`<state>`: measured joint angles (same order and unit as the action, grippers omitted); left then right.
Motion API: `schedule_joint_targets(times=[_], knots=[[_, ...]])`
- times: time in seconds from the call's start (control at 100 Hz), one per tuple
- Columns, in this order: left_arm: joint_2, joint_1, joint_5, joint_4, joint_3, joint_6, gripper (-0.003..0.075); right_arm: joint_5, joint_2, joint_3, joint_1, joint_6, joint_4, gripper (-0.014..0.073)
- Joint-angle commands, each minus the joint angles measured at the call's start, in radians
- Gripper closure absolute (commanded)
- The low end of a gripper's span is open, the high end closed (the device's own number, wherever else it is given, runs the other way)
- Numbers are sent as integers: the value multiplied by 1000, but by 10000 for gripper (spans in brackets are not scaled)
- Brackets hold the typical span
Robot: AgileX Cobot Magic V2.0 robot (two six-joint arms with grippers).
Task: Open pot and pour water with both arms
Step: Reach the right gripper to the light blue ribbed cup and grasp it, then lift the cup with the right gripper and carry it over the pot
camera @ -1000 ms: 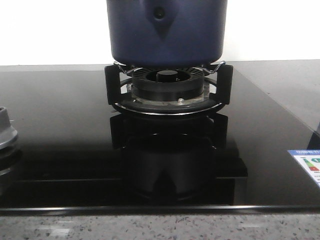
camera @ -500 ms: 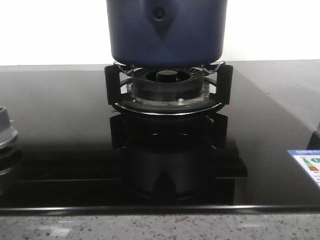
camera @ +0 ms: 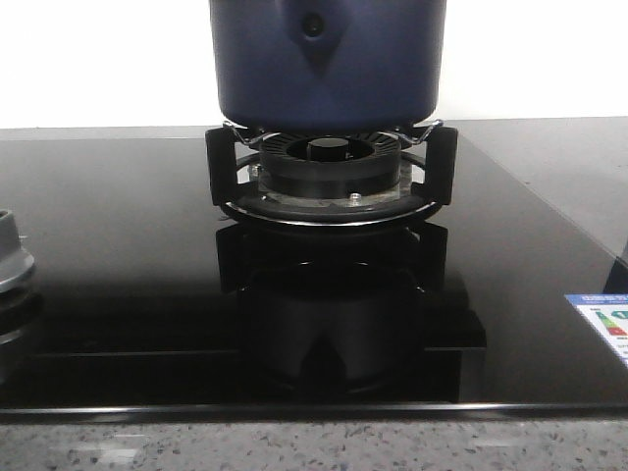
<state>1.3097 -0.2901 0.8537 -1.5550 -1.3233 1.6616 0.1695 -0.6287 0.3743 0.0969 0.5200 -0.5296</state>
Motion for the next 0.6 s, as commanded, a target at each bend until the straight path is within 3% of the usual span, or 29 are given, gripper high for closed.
schedule_joint_targets(times=[0.0,0.36,0.59], knots=[[-37,1,5,-84,-33,-10,514,-91,-25,26,-8,10,-10,-12],[-37,1,5,-84,-33,-10,514,-270,-172,26,-147,12,2,-11],[-37,1,21,-84,-33,-10,514,-394,-244,26,-160,12,2,-11]])
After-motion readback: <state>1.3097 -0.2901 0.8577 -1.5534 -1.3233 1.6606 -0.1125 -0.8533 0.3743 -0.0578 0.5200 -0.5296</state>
